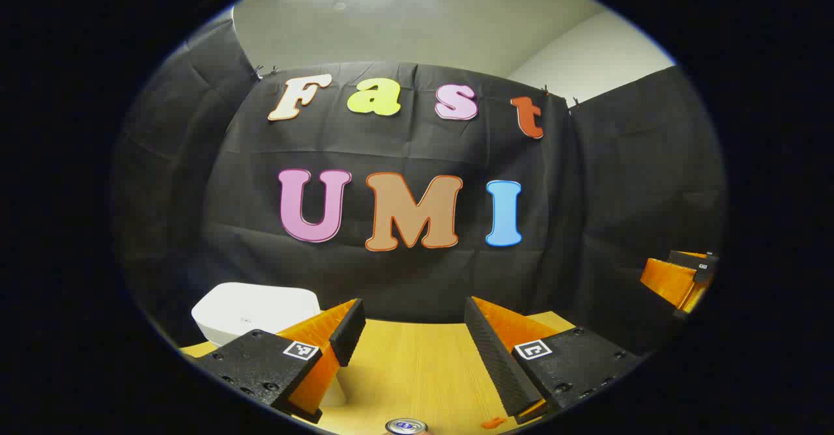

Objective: Press the lid of the desktop garbage bin to open it, pick up the crumpled paper on the desktop and throw it into the bin, then pick up the pop can on the desktop and drop it into the bin, and finally close the garbage bin lid.

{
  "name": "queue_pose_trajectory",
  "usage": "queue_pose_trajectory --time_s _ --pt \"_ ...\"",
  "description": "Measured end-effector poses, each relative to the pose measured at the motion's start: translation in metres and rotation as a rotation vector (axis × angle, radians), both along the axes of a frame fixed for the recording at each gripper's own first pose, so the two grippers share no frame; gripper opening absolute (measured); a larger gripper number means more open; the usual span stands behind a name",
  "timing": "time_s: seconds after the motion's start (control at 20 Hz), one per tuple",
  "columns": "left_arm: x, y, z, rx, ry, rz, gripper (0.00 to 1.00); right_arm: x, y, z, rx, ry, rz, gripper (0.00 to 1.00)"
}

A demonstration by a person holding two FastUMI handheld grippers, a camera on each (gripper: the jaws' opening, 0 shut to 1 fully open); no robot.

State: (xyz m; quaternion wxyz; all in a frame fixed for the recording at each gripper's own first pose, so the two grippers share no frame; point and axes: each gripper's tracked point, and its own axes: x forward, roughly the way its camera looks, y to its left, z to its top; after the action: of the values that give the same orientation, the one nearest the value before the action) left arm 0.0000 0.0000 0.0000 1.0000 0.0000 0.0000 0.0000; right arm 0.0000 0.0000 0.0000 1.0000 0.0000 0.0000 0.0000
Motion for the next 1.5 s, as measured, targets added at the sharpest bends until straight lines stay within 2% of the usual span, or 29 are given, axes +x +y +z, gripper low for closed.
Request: queue_pose_trajectory --time_s 0.35,0.8,1.5 --pt "0.000 -0.002 0.003 0.004 -0.012 0.032 0.93 0.013 -0.004 0.007 -0.001 -0.036 0.031 0.95" --pt "-0.012 0.027 0.008 0.023 -0.024 0.108 0.93 0.025 0.016 0.012 -0.018 -0.067 0.089 0.96" --pt "-0.015 0.032 0.023 0.057 -0.078 0.121 0.92 0.017 0.024 0.011 -0.046 -0.065 0.108 0.96"
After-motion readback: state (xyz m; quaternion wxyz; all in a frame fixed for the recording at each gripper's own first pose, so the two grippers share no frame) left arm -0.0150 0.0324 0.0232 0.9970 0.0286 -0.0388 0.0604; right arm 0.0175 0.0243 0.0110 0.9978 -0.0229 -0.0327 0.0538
